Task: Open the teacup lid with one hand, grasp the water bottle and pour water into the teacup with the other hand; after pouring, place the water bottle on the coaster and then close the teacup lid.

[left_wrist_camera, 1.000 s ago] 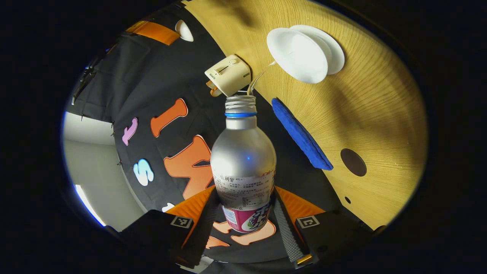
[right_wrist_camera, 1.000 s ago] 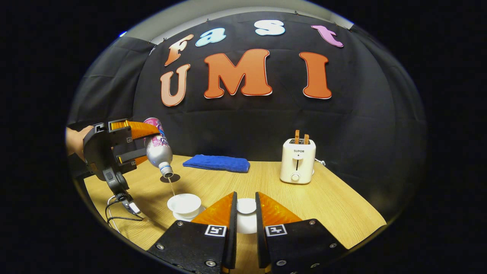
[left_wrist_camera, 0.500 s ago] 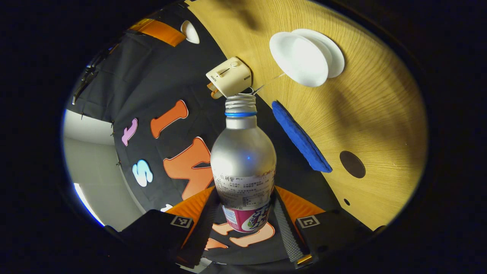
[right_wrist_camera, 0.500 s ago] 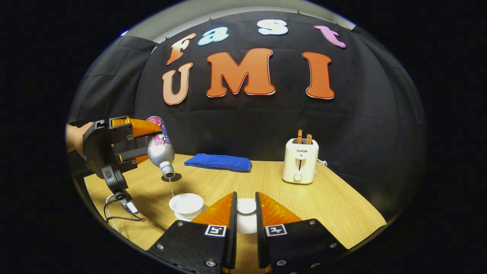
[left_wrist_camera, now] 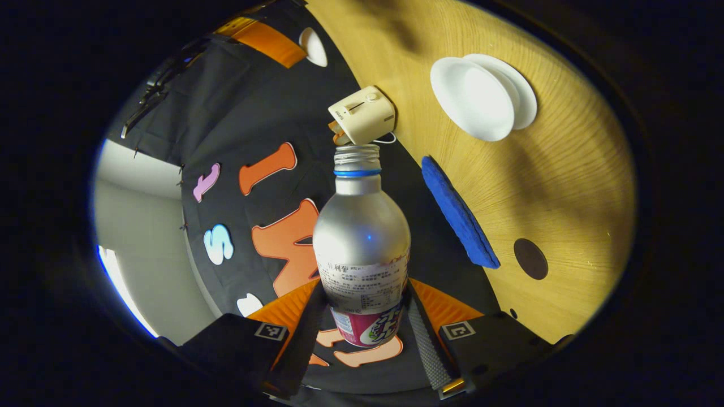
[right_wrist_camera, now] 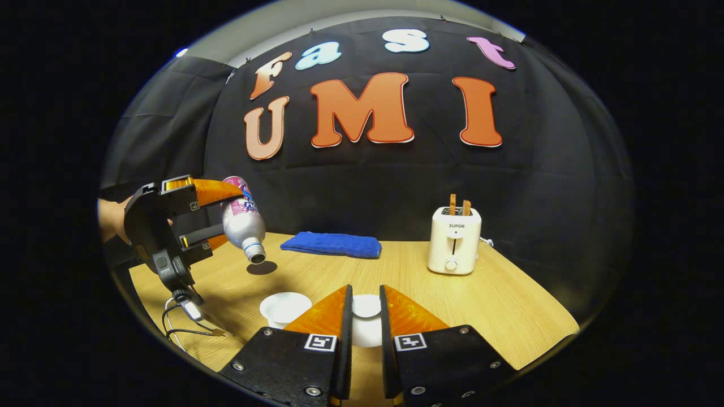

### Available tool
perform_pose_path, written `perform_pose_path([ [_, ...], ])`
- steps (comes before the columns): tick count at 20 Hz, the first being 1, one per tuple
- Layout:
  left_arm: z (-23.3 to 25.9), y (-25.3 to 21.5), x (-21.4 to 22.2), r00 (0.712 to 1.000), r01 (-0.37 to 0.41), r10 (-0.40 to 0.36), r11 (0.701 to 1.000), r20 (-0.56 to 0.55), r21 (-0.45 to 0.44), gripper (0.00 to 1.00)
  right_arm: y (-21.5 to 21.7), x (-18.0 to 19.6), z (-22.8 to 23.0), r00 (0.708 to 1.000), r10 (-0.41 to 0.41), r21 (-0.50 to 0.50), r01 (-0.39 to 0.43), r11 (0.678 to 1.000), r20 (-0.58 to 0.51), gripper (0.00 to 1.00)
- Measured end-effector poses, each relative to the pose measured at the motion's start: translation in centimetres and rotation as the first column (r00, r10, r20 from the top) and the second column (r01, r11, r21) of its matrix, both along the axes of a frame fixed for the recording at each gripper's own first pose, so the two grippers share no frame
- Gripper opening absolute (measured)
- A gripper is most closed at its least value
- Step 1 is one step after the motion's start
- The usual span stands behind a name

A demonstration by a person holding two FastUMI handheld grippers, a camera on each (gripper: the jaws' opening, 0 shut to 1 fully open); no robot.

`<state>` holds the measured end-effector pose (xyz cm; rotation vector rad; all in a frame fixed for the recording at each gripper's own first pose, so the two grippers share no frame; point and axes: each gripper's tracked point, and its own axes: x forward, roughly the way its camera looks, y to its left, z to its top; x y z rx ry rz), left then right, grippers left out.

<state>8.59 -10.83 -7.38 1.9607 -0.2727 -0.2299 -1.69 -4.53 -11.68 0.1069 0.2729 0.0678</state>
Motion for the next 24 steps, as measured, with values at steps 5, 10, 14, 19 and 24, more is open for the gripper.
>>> perform_pose_path([
  [5,0.7,2.3,0.2,0.998,-0.054,0.048,0.961,-0.028,-0.270,0.84,1.3,0.4,0.5,1.000,0.020,-0.012,-0.020,1.000,0.003,0.23],
  [10,1.3,4.2,1.1,0.998,-0.057,0.061,0.860,-0.009,-0.507,0.84,2.6,1.3,1.0,0.999,0.037,-0.019,-0.037,0.999,0.005,0.23],
  [14,2.1,6.1,1.6,0.997,-0.031,0.068,0.731,0.028,-0.682,0.83,3.6,1.9,1.7,0.999,0.048,-0.026,-0.048,0.999,0.013,0.23],
  [19,5.0,9.0,2.3,0.995,0.003,0.091,0.458,0.050,-0.889,0.83,5.0,2.9,2.6,0.998,0.064,-0.053,-0.063,0.997,0.017,0.23],
  [24,4.7,11.8,4.3,0.995,-0.043,0.095,0.156,-0.029,-0.987,0.83,7.1,3.7,3.2,0.995,0.096,-0.071,-0.094,0.993,0.019,0.23],
])
